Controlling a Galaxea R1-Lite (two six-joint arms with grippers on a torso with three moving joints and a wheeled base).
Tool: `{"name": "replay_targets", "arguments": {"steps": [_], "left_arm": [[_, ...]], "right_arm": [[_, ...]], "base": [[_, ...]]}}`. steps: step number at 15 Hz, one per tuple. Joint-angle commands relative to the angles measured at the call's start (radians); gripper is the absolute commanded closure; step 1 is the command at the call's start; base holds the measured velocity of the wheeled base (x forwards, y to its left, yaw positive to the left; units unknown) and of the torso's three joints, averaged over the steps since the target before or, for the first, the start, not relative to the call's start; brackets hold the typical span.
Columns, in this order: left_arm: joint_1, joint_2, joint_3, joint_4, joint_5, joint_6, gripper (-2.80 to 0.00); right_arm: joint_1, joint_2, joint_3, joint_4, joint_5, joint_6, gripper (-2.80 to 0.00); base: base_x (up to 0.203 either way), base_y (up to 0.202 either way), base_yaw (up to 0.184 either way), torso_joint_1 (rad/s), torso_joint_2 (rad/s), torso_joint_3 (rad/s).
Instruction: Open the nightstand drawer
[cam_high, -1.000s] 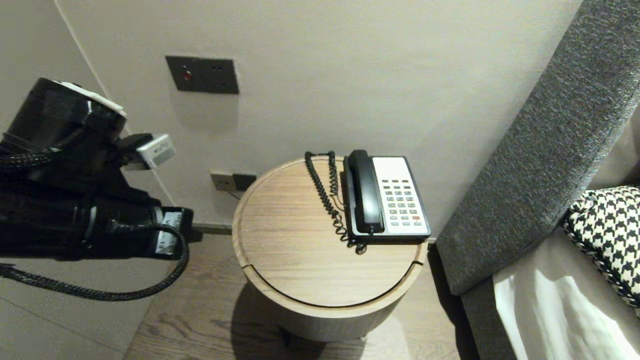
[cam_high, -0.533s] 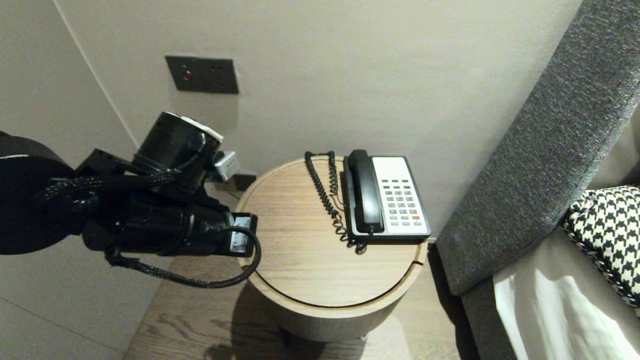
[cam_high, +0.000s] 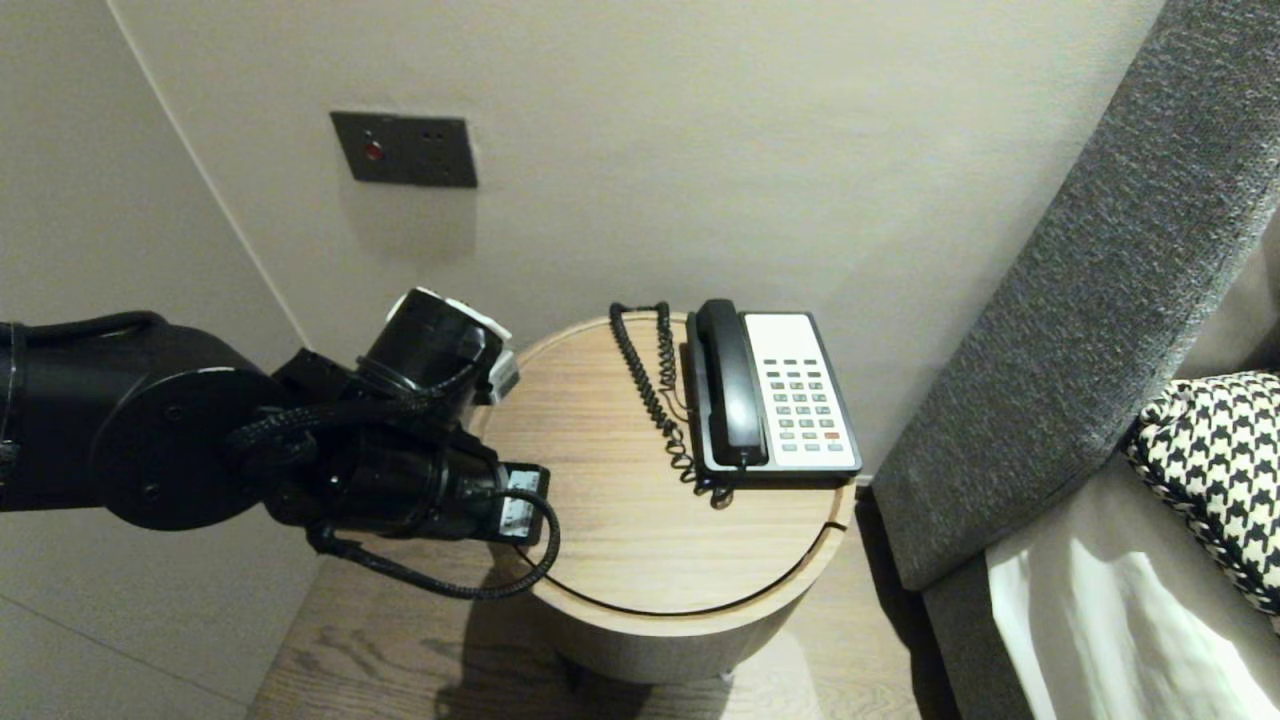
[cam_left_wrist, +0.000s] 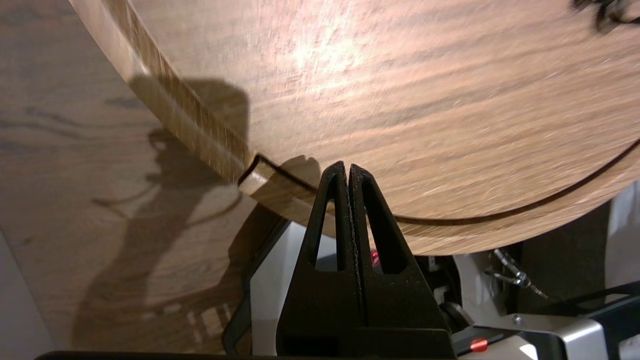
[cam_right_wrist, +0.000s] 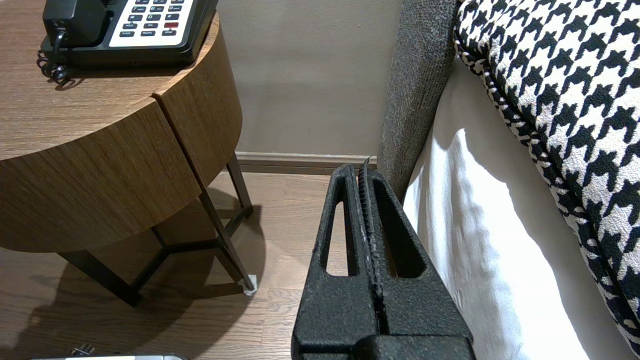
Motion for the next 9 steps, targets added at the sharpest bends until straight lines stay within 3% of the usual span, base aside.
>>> {"name": "replay_targets", "arguments": {"steps": [1,9], "left_arm": [[0.0,0.005,0.03,-0.009,0.001,-0.01,0.0],[-0.005,0.031,0.089,-0.086,-0.001,-0.033,0.0]], "right_arm": [[0.0,0.001,0.04,-0.001,0.0,0.0,0.0],[0.0,0.001,0.04,-0.001,0.0,0.0,0.0]], "base": [[0.0,0.0,0.0,0.0,0.0,0.0],[0.0,0.0,0.0,0.0,0.0,0.0]]}}
